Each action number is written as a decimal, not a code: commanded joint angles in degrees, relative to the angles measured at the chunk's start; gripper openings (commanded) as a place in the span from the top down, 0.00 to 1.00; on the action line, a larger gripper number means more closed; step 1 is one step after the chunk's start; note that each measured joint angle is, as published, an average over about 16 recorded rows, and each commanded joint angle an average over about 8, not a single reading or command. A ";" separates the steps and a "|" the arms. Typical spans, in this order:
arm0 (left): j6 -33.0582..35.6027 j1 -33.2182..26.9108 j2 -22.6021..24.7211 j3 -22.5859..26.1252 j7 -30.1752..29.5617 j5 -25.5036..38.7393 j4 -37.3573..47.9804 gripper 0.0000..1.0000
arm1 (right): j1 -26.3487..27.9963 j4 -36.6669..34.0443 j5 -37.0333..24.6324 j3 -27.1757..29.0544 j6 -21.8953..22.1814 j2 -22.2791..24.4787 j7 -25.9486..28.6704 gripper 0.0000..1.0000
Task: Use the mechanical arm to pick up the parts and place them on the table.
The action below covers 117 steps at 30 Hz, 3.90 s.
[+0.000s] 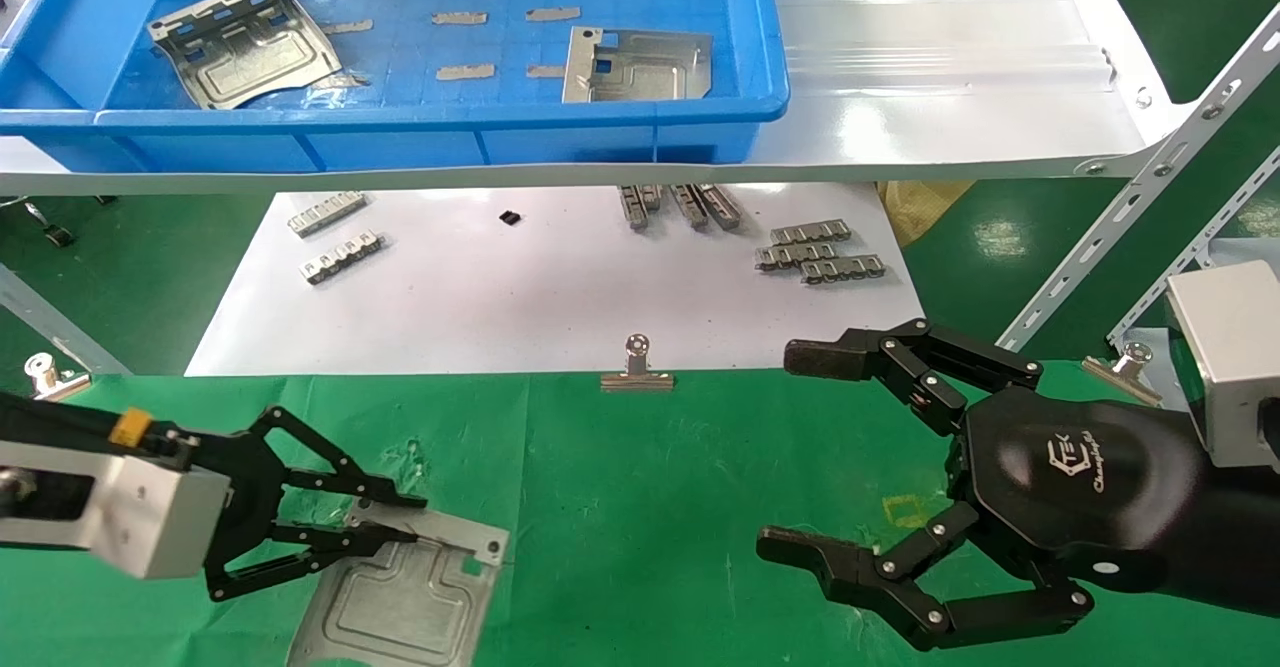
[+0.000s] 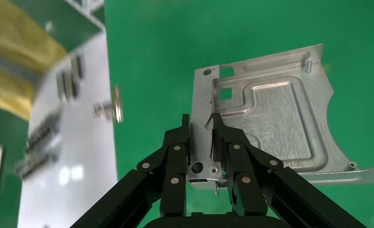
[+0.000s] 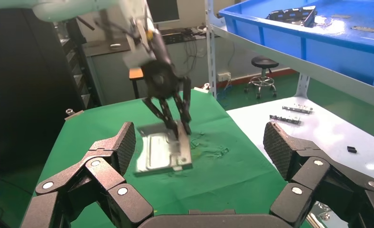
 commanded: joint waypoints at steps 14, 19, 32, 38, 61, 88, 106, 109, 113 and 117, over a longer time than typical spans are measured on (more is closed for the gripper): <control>-8.72 5.87 1.01 0.84 7.47 2.96 7.68 0.85 | 0.00 0.00 0.00 0.00 0.00 0.00 0.00 0.00; -9.73 6.04 1.02 0.91 8.53 3.64 8.50 0.22 | 0.00 0.00 0.00 0.00 0.00 0.00 0.00 0.00; -8.98 4.57 1.94 2.00 7.20 5.75 10.11 0.00 | 0.00 0.00 0.00 0.00 0.00 0.00 0.00 0.00; -4.46 2.87 2.08 2.55 2.82 5.11 12.19 0.00 | 0.00 0.00 0.00 0.00 0.00 0.00 0.00 0.00; 4.57 6.49 3.52 -3.66 -11.34 -12.85 26.42 0.00 | -0.01 -0.01 0.01 0.01 0.01 0.00 0.00 0.00; 2.94 16.60 1.63 -16.77 -22.43 -13.51 7.15 0.00 | -0.01 -0.01 0.01 0.01 0.02 0.00 0.00 0.00; 1.80 24.83 0.19 -27.39 -31.48 -14.42 -7.93 0.00 | -0.01 -0.01 0.01 0.01 0.02 0.00 0.00 0.00; 1.61 26.20 -0.05 -29.17 -32.99 -14.57 -10.45 0.00 | -0.01 -0.01 0.01 0.01 0.02 0.00 0.00 0.00; 1.35 28.04 -0.37 -31.54 -35.01 -14.77 -13.82 0.00 | -0.01 -0.01 0.01 0.01 0.02 0.00 0.00 0.00; 1.10 29.85 -0.69 -33.89 -37.01 -14.97 -17.15 0.00 | -0.01 -0.01 0.01 0.01 0.02 0.00 0.00 0.00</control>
